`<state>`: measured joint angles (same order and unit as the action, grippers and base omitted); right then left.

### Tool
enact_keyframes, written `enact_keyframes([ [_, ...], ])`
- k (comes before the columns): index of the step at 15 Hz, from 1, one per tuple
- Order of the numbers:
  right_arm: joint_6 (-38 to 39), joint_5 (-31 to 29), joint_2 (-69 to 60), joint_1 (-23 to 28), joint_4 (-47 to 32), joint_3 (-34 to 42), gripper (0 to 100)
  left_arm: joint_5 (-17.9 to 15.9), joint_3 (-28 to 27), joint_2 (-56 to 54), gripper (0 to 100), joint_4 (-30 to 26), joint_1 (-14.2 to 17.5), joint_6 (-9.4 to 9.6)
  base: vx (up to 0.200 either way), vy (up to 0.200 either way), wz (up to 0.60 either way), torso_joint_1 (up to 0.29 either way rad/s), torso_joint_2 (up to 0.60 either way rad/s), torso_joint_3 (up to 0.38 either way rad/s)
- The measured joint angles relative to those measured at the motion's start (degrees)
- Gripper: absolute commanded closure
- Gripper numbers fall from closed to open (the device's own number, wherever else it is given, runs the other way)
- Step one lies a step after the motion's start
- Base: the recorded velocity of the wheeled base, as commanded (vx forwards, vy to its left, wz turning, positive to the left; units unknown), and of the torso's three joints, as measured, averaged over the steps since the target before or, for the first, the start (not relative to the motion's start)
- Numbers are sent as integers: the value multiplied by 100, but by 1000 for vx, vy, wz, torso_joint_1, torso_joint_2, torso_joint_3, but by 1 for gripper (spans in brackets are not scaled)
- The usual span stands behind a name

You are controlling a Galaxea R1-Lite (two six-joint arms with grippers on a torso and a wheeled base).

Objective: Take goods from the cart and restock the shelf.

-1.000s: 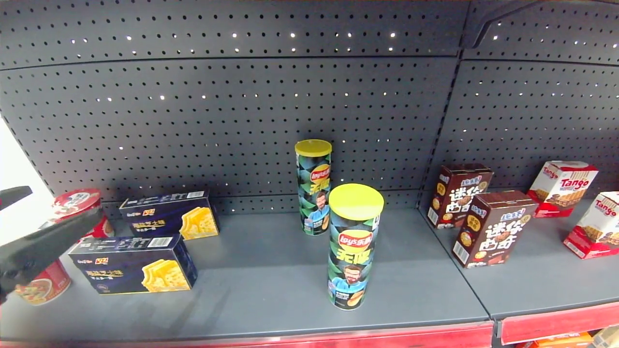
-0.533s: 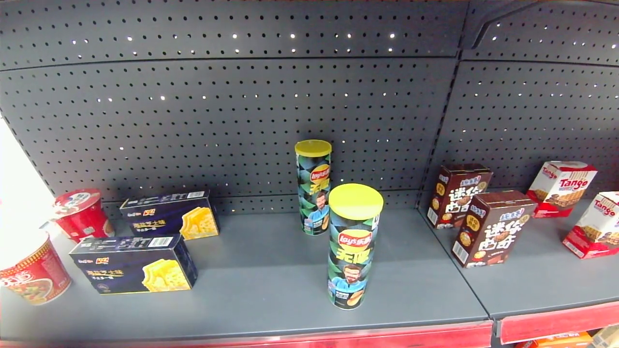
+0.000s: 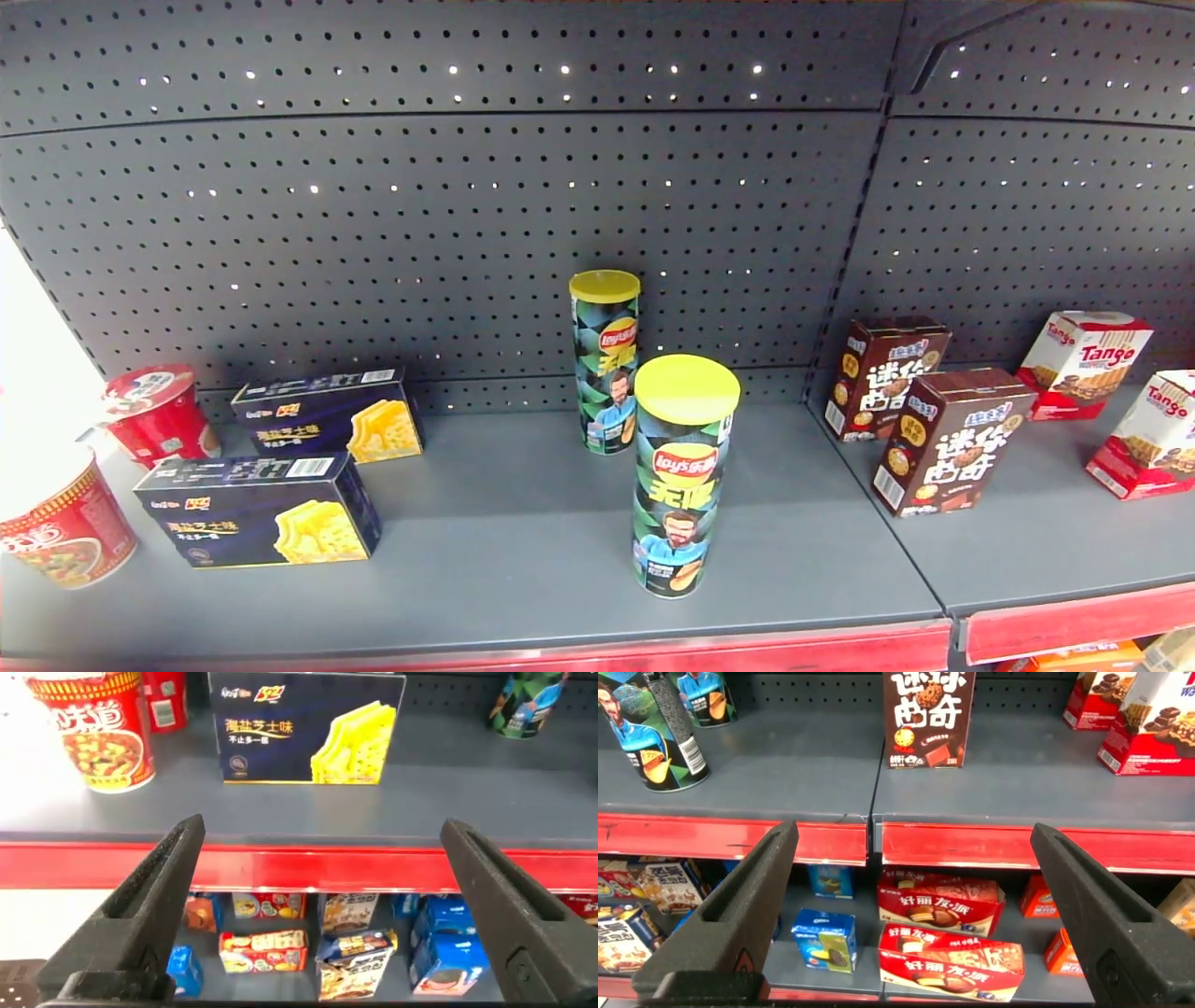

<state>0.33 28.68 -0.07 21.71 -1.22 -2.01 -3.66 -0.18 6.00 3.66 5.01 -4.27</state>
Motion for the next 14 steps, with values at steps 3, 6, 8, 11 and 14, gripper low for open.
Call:
enact_keyframes([
  [3,-28,13,0,0,-37,0,0,-219,13,-77,0,9,6,304,0,0,0,0,0,0],
  [6,76,-683,7,111,-72,-162,0,-206,18,-99,0,9,5,533,0,0,0,0,0,0],
  [8,202,-1074,176,172,-160,-986,0,-351,18,-104,0,4,2,541,0,0,0,0,0,0],
  [11,293,-1393,967,277,-573,-3032,0,-258,11,-101,0,-10,2,334,0,0,0,0,0,0],
  [14,216,-989,1981,343,-1153,-4621,0,611,9,-96,0,-2,6,216,0,0,0,0,0,0],
])
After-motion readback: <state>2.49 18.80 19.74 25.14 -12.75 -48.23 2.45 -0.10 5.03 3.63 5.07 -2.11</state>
